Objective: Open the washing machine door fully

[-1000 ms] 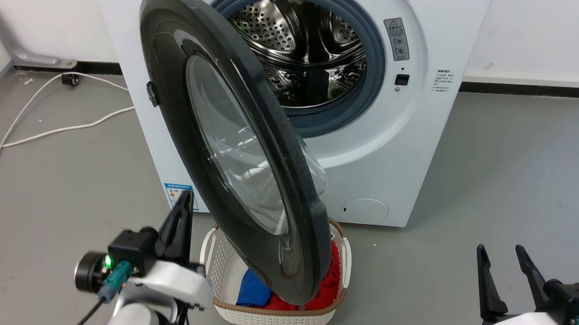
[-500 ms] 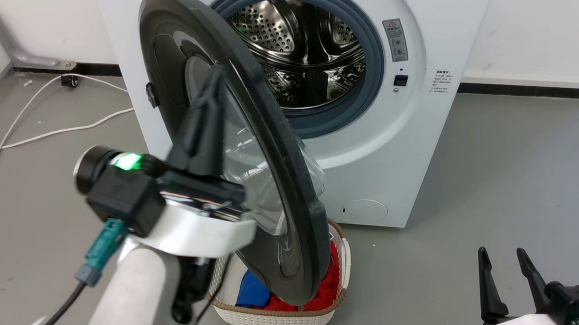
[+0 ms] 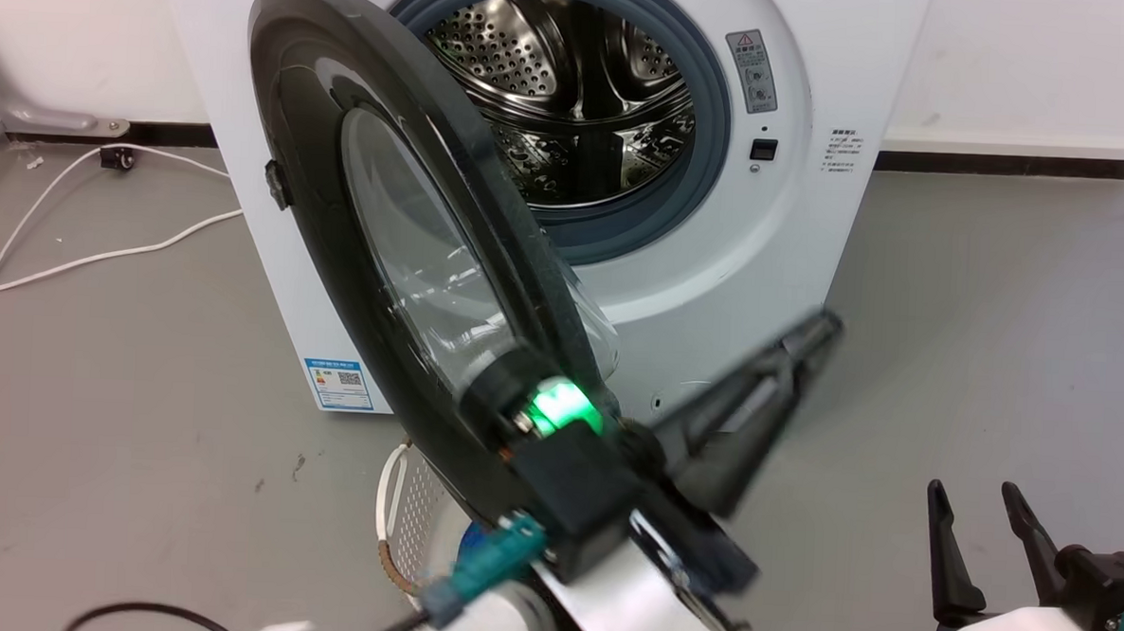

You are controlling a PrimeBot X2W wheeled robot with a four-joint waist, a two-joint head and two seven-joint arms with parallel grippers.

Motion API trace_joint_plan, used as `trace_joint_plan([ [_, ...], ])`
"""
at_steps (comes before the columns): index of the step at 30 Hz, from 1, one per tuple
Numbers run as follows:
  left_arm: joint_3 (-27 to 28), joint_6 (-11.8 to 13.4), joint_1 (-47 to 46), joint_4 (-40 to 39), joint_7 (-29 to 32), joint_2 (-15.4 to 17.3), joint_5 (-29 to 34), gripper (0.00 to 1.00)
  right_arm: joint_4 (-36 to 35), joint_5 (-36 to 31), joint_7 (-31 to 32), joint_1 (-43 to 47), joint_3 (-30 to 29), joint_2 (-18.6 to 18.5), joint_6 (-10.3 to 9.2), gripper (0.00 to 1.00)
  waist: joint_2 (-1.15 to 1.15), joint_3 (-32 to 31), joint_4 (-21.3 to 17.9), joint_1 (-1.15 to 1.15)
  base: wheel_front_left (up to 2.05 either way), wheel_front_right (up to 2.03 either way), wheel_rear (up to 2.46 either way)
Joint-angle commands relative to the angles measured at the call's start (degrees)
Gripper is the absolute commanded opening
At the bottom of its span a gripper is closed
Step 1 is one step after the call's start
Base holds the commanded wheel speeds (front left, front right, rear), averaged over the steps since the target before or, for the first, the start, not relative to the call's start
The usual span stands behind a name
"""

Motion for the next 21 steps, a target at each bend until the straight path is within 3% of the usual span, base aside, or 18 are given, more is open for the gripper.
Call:
trace_joint_plan([
  [1, -1.2, -0.2, 1.4, 0.5, 0.5, 0.0, -0.4, 0.0, 0.2, 0.4, 0.0, -0.6, -0.1, 0.2, -0.01, 1.0, 0.0, 0.1, 0.0, 0.0, 0.0, 0.0, 0.0],
  [11, -10.4, -1.4, 8.4, 9.2, 2.2, 0.3, -3.7, 0.0, 0.5, 0.7, 0.4, -0.9, -0.4, 0.2, -0.01, 1.0, 0.0, 0.7, 0.3, 0.0, 0.0, 0.0, 0.0],
  [21, -6.6, 2.2, 8.5, 21.2, -0.4, 0.5, -5.1, 0.0, 1.5, 1.2, -0.1, -1.1, 0.4, 0.2, -0.01, 1.0, 0.0, 1.2, -0.2, 0.0, 0.0, 0.0, 0.0],
])
